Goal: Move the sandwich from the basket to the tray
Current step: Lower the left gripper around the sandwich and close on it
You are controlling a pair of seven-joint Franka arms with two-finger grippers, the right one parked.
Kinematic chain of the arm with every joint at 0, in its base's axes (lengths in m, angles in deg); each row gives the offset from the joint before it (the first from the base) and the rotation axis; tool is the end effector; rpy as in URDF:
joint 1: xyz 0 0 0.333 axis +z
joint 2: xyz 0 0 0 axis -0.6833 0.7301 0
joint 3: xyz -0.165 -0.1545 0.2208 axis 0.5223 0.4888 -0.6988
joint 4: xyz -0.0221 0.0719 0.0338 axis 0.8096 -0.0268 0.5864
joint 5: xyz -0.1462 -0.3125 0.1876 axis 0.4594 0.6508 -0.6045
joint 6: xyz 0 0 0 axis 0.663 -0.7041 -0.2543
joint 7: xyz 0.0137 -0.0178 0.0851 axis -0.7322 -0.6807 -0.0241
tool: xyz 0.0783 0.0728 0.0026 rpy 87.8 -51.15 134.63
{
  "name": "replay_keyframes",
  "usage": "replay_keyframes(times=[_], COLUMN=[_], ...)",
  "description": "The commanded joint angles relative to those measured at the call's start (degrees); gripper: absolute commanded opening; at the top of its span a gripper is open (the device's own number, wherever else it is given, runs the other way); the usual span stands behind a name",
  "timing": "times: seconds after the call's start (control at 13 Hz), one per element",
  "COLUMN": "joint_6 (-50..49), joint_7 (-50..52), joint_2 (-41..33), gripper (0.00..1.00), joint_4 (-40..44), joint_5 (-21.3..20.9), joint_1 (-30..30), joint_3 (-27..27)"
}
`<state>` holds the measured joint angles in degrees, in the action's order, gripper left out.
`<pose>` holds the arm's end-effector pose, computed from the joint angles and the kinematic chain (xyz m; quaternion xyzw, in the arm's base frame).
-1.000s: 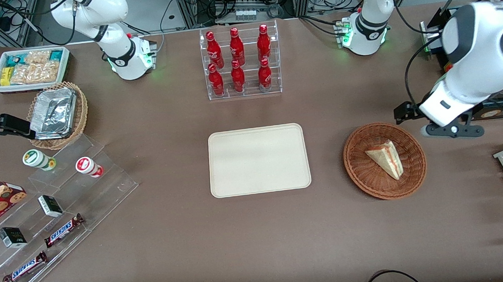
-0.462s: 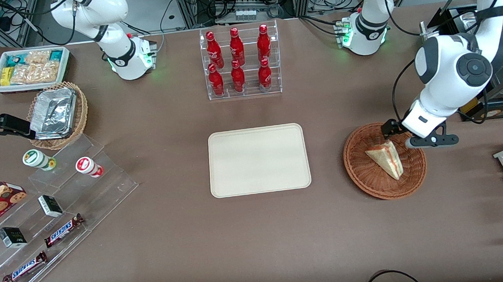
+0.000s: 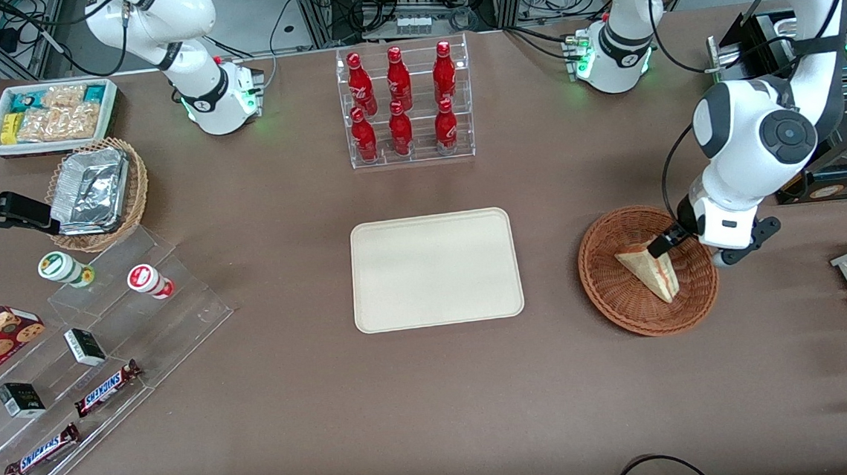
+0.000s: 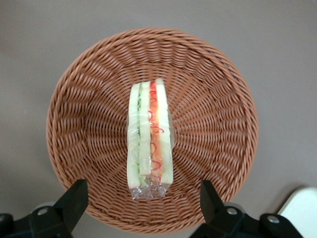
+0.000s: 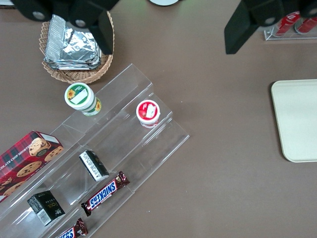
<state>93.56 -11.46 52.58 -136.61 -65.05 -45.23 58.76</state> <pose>0.5478 -0.0560 0.3358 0.9483 0.3170 0.0080 0.0146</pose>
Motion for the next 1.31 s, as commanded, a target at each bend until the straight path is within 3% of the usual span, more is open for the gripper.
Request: replay_keyframes(times=[0.0, 0.92, 1.0, 1.08, 1.15, 1.23], joint_6=[2.6, 6.2, 6.8, 6.8, 6.4, 6.0], joint_7=[8.8, 8.5, 8.7, 9.2, 8.6, 8.2], joint_2=[1.4, 10.1, 10.7, 10.7, 10.6, 10.2], gripper=[1.00, 1.00, 0.90, 0.27, 0.00, 0.00], joint_4=[-0.2, 0.6, 0.6, 0.7, 0.7, 0.9], joint_5=[-0.4, -0.5, -0.4, -0.4, -0.4, -0.4], joint_1=[-0.4, -0.9, -0.9, -0.8, -0.7, -0.7], joint_3=[-0.2, 0.0, 0.0, 0.0, 0.0, 0.0])
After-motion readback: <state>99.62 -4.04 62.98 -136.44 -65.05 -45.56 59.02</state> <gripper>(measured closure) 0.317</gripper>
